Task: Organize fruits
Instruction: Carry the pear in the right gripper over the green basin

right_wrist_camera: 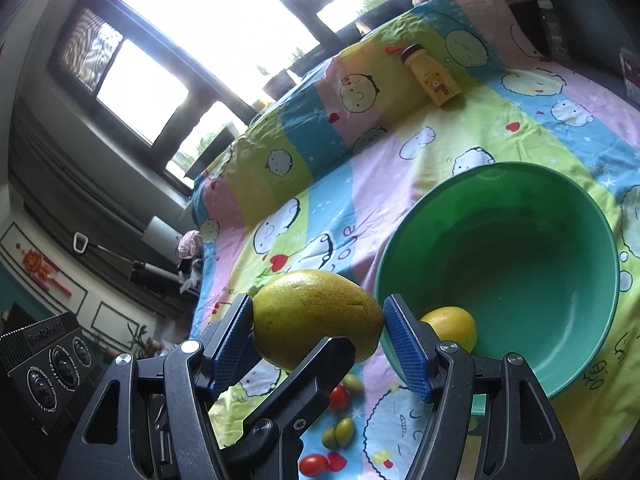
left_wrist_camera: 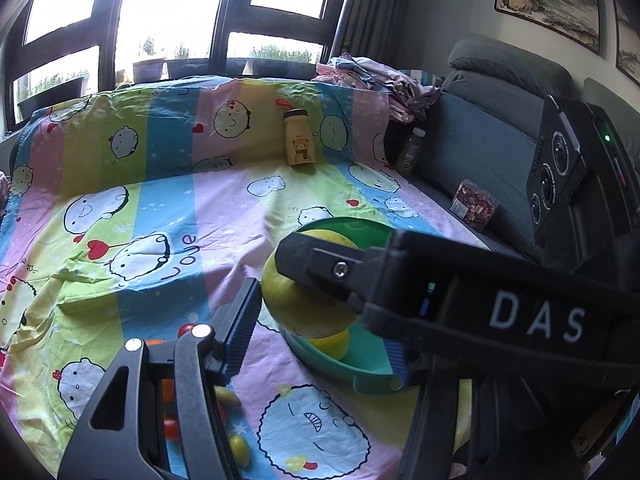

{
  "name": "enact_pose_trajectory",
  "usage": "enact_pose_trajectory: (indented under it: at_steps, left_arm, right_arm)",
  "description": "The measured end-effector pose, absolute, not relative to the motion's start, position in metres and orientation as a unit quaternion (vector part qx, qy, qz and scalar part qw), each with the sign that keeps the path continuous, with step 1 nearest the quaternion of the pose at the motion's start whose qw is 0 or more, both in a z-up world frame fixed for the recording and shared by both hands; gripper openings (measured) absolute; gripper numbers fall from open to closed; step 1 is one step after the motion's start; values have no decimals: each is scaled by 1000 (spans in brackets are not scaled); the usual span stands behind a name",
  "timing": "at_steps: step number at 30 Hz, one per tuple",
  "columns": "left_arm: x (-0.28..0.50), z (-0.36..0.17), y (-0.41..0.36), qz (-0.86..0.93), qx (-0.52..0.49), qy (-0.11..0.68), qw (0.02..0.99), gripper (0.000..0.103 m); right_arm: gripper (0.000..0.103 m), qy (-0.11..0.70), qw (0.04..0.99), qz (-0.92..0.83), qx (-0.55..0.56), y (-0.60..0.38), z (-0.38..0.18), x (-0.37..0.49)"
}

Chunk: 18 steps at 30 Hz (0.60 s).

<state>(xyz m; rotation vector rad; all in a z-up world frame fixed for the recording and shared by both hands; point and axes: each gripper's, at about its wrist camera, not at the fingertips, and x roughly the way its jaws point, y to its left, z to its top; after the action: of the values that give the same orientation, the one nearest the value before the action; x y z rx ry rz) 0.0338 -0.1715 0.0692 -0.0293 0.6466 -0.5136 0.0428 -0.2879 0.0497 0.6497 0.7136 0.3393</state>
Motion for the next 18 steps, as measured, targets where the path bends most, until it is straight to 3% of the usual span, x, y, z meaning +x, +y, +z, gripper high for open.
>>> enact_pose_trajectory:
  at_steps: [18]
  left_arm:
    - [51,59,-222,-297,-3,327,897,56]
  right_arm:
    - [70,334,870,109,347,-342,39,43]
